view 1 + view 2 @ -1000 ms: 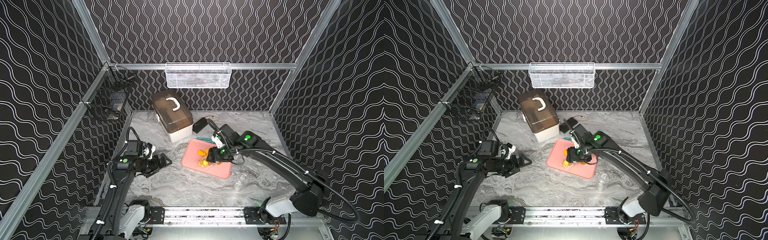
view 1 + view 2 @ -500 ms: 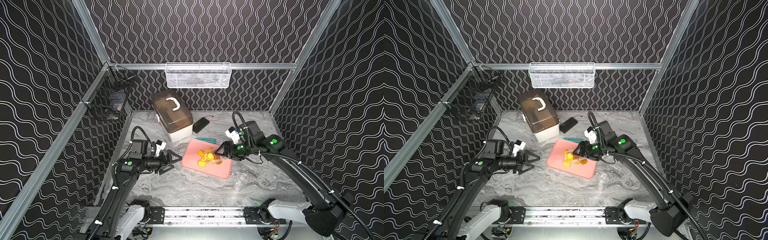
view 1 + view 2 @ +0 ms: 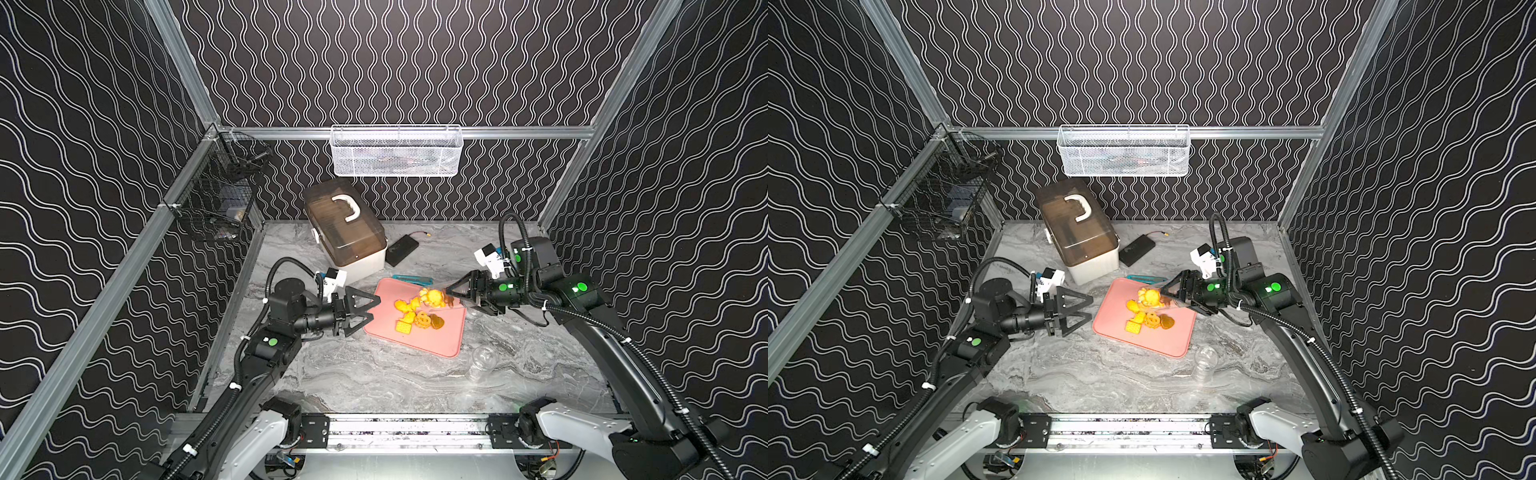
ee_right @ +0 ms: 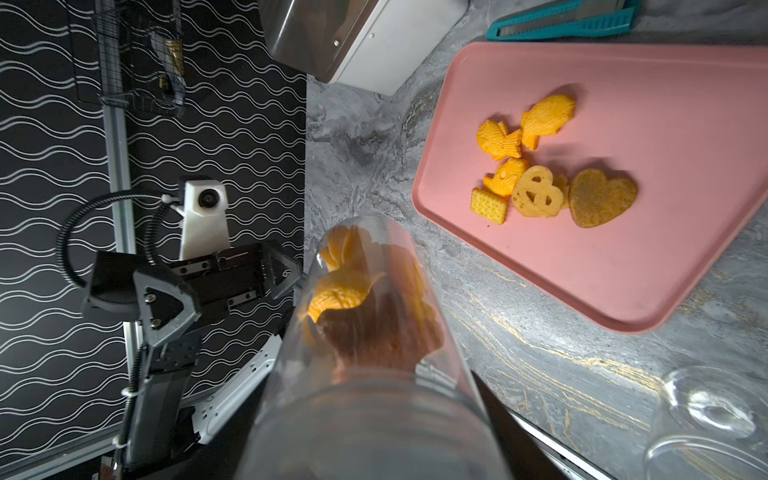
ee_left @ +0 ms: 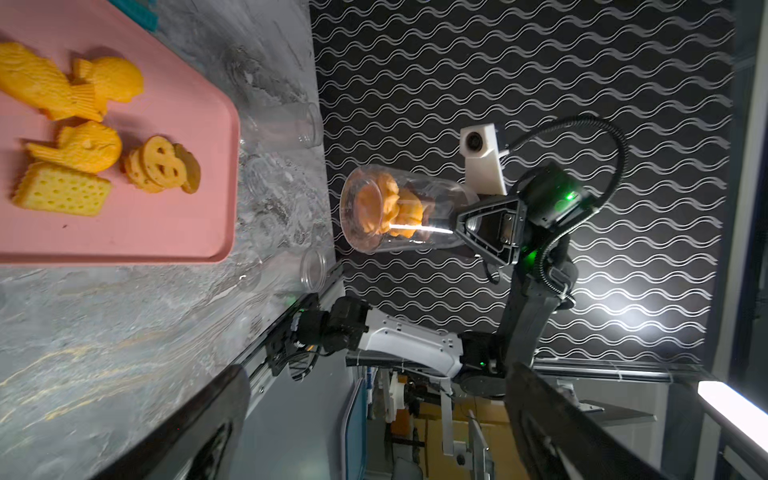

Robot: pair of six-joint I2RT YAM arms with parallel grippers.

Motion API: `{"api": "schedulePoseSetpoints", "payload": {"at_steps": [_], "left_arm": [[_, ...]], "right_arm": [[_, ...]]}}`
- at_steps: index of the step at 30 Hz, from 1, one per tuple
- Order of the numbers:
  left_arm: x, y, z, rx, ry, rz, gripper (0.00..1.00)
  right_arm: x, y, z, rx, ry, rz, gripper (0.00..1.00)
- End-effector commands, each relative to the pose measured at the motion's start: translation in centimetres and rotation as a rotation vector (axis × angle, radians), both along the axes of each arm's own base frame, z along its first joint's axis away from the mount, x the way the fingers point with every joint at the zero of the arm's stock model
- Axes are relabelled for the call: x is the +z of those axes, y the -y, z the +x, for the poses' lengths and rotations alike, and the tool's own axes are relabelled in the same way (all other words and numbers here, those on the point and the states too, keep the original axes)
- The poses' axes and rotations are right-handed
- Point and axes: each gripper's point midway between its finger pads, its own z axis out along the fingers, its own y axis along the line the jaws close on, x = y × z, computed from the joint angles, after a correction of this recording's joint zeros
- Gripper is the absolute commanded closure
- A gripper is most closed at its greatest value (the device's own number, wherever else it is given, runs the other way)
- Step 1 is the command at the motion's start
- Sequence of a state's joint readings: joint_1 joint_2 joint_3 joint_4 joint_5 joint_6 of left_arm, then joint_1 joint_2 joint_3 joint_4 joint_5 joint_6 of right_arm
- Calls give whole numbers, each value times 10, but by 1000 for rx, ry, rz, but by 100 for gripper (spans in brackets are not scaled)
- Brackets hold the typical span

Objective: Pour the cookies out of the jar
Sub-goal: Unscrew the lid from the jar.

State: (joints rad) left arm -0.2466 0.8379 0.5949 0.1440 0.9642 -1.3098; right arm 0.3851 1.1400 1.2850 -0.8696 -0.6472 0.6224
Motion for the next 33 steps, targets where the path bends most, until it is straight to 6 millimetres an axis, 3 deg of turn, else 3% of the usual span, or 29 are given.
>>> {"api": "schedulePoseSetpoints", "payload": {"at_steps": [1, 6, 15, 19, 20, 24, 33], "left_arm": [[47, 6, -3, -18, 87, -204, 1], [48, 28, -13, -96, 94, -266, 1], [42, 69, -26, -197, 92, -219, 1], [51, 79, -29, -218, 110, -239, 1], [52, 82, -29, -224, 112, -238, 1], [54, 90, -30, -234, 116, -243, 1], [54, 96, -18, -214, 108, -269, 1]], "right_arm": [[16, -9, 0, 32, 6, 123, 33], [26, -21, -2, 78, -15, 255, 34], [47, -29, -6, 125, -8, 371, 34], [53, -31, -7, 127, 4, 393, 33], [45, -31, -7, 128, -17, 397, 34], [45, -34, -9, 140, -34, 432, 33], [47, -39, -16, 176, -32, 446, 33]]}}
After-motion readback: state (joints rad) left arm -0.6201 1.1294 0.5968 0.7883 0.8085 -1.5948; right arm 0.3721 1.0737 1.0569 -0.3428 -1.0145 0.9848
